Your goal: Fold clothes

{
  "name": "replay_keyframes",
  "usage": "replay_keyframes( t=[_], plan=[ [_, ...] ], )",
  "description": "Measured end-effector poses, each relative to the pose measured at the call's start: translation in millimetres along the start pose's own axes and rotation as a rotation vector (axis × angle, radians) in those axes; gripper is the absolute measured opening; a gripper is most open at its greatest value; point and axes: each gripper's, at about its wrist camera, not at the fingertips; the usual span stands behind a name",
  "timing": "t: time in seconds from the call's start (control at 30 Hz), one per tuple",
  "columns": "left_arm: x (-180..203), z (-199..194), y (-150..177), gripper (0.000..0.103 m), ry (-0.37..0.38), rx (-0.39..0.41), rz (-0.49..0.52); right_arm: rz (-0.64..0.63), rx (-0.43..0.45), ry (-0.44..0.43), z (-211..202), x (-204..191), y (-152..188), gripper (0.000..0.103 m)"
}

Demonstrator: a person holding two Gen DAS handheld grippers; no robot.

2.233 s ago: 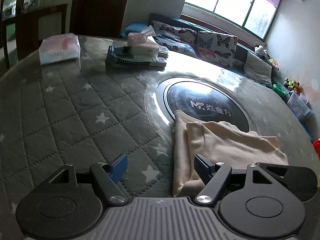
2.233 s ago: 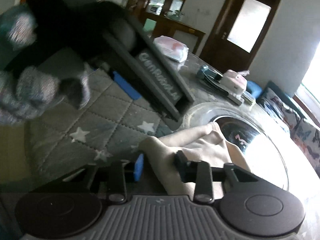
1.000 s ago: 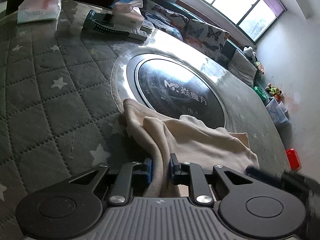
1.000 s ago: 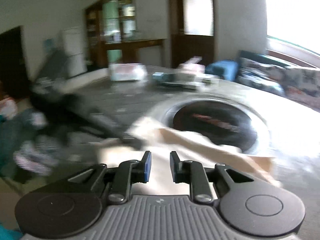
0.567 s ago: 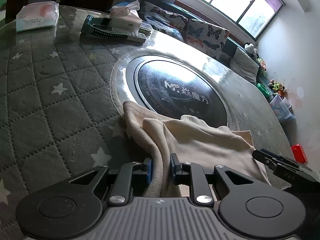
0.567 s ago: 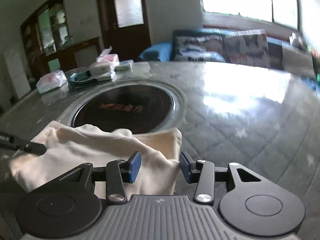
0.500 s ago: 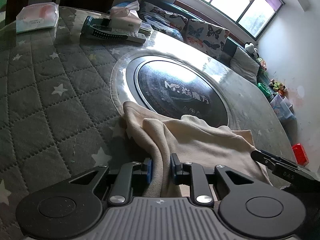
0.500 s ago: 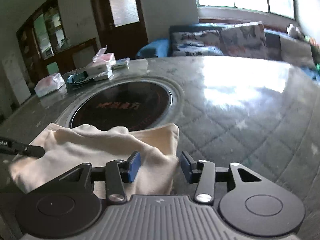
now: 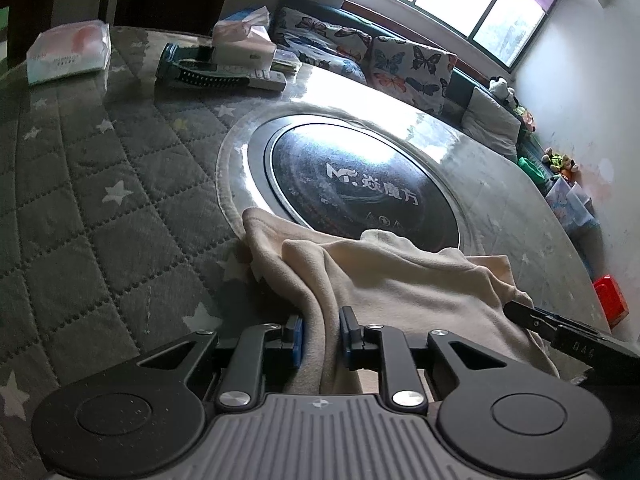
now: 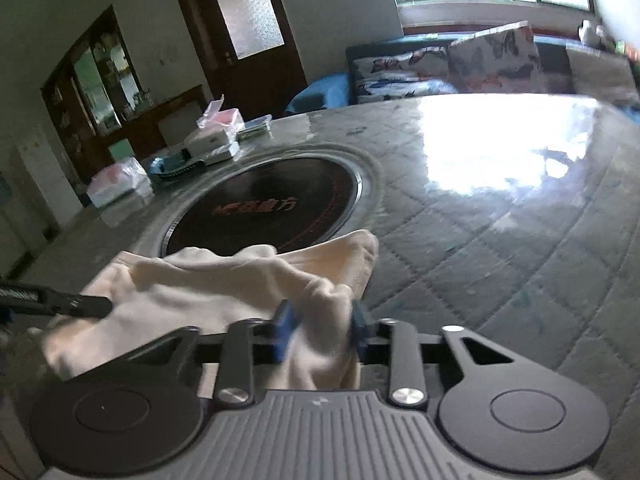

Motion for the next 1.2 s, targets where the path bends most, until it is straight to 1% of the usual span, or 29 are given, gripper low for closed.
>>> replay_keyframes(
  t=[0.03, 0.13, 0.27, 0.3, 0.37, 0.43, 0.47, 0.57, 0.67, 0.8, 0.87, 0.9, 0.93, 0.97, 1.0, 1.03, 1.07, 1.1, 1.13, 1.2],
  plan=[
    [3, 0, 0, 0.019, -0.007, 0.001, 0.013, 0.01, -0.001, -0.008, -1, 0, 0, 0.013],
    [15, -3, -4, 0.017, -0.016, 0.006, 0.06, 0.023, 0.032, -0.004, -13, 5, -4, 0.011],
    [37, -5, -15, 0.016, 0.003, 0.022, 0.126, 0.039, 0.077, 0.002, -30, 13, -10, 0.011],
    [43, -4, -18, 0.015, 0.012, 0.026, 0.138, 0.043, 0.089, 0.004, -34, 15, -12, 0.011],
    [57, 0, -25, 0.01, 0.026, 0.033, 0.168, 0.05, 0.112, 0.007, -42, 19, -15, 0.01],
    [72, 7, -31, 0.008, 0.039, 0.042, 0.201, 0.058, 0.134, 0.011, -50, 23, -18, 0.01],
    [79, 10, -34, 0.005, 0.046, 0.046, 0.217, 0.061, 0.148, 0.025, -56, 29, -21, 0.01],
    [102, 21, -42, 0.004, 0.075, 0.065, 0.267, 0.063, 0.171, 0.072, -63, 43, -29, 0.01],
    [114, 34, -47, 0.005, 0.103, 0.055, 0.266, 0.065, 0.178, 0.129, -66, 59, -36, 0.008],
    [113, 42, -36, 0.008, 0.069, 0.046, 0.289, 0.066, 0.174, 0.162, -61, 69, -33, 0.008],
    [103, 44, -29, 0.018, 0.043, 0.026, 0.273, 0.074, 0.153, 0.168, -55, 74, -29, 0.008],
    [97, 44, -26, 0.019, 0.033, 0.015, 0.255, 0.081, 0.144, 0.174, -52, 76, -26, 0.008],
    [91, 44, -24, 0.024, 0.023, 0.007, 0.237, 0.088, 0.137, 0.181, -49, 78, -23, 0.008],
    [84, 44, -21, 0.033, 0.014, 0.001, 0.219, 0.095, 0.125, 0.183, -45, 80, -21, 0.009],
    [78, 43, -19, 0.037, 0.005, -0.003, 0.202, 0.101, 0.113, 0.185, -42, 83, -18, 0.01],
    [73, 41, -16, 0.043, 0.001, -0.004, 0.189, 0.117, 0.109, 0.197, -40, 86, -13, 0.015],
    [69, 41, -15, 0.047, 0.005, -0.008, 0.179, 0.121, 0.112, 0.204, -41, 88, -12, 0.015],
    [66, 41, -13, 0.049, 0.011, -0.015, 0.166, 0.124, 0.115, 0.211, -41, 89, -11, 0.015],
    [63, 42, -12, 0.054, 0.015, -0.024, 0.152, 0.127, 0.119, 0.217, -42, 91, -11, 0.015],
    [61, 45, -12, 0.055, 0.014, -0.031, 0.132, 0.11, 0.121, 0.207, -45, 87, -11, 0.015]
  ],
)
Point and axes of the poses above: each gripper's, at about its wrist camera, not at the fingertips, and z roughly the way its jaws point, x to its right, y to its underside, and after that the axes turned 14 degrees about y, right-handed
